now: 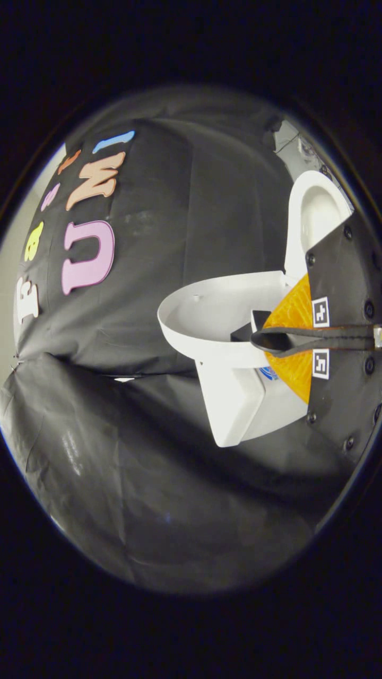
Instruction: Open the toilet lid.
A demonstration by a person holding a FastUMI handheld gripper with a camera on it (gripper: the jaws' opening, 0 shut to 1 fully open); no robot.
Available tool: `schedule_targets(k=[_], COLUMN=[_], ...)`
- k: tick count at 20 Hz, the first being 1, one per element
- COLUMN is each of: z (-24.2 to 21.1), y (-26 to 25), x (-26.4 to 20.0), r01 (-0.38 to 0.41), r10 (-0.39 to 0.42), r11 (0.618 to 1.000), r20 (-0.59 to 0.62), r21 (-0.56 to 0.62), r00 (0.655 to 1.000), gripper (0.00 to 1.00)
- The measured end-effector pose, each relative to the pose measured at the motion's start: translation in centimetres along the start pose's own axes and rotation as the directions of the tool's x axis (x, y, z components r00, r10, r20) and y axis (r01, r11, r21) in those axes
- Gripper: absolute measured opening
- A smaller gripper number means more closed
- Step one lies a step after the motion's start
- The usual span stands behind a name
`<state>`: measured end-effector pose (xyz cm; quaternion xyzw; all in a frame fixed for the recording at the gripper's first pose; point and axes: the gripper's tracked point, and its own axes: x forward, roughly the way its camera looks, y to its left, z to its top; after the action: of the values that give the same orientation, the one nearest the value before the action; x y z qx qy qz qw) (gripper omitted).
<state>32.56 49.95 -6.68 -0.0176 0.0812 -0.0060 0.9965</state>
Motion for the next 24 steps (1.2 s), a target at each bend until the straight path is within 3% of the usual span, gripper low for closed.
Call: schedule_targets(k=[4, 6, 12, 24], z=[0.0, -0.3, 1.6, 7.2], y=[0.6, 0.6, 0.4, -6.6], x=[0.2, -0.1, -0.6, -2.5], r01=[-0.035, -0.053, -0.059, 0.039], r10=[0.035, 0.054, 0.058, -0.054], r11=[0.999, 0.998, 0.996, 0.994], r20=[-0.019, -0.026, 0.015, 0.139], r21=[0.013, 0.015, 0.069, 0.106], r00=[0.999, 0.998, 0.998, 0.989], gripper=[0.04, 0.16, 0.29, 0.86])
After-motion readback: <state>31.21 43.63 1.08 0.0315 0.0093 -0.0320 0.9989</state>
